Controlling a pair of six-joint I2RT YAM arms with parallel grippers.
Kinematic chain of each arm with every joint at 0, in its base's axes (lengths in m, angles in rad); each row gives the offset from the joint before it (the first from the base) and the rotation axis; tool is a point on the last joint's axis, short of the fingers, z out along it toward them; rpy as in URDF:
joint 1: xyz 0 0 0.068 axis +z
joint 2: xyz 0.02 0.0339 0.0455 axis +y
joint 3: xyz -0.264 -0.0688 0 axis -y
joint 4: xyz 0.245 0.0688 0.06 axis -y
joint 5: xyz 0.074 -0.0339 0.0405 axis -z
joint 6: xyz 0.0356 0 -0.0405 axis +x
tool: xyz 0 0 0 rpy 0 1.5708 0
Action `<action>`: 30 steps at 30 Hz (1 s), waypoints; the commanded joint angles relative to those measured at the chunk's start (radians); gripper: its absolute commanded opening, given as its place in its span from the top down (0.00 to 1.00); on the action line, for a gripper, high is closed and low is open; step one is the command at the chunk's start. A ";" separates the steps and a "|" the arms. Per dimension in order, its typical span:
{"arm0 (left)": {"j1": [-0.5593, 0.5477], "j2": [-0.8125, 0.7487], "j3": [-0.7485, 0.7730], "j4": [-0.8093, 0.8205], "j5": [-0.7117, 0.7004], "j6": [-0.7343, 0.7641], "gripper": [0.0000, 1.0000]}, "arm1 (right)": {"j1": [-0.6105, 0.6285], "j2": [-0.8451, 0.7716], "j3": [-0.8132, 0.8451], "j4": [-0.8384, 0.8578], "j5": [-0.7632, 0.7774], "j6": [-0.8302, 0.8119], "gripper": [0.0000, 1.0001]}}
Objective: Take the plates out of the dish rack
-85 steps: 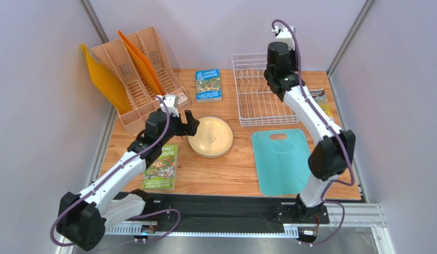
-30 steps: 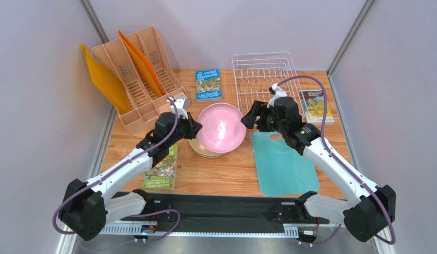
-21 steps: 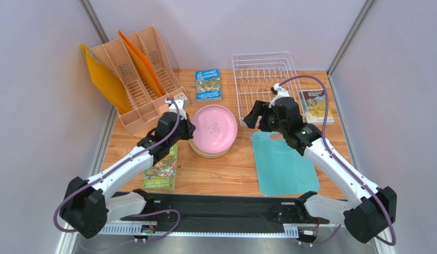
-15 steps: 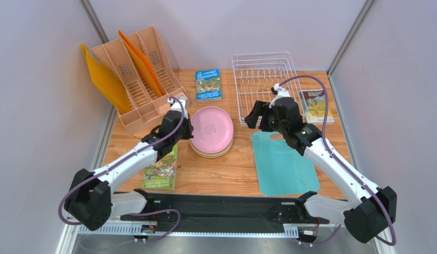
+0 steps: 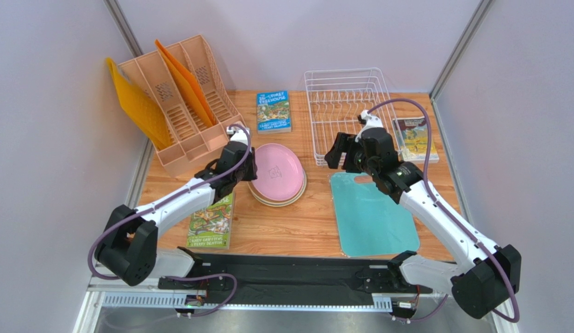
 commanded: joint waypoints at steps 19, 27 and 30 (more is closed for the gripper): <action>-0.003 -0.202 0.128 -0.157 -0.044 0.110 0.04 | -0.074 -0.087 0.068 -0.029 0.288 -0.222 0.00; -0.003 -0.340 0.227 -0.237 -0.068 0.173 0.01 | -0.126 -0.103 0.114 -0.002 0.380 -0.345 0.00; -0.003 -0.375 0.247 -0.247 -0.082 0.191 0.01 | -0.157 -0.106 0.123 0.020 0.407 -0.366 0.00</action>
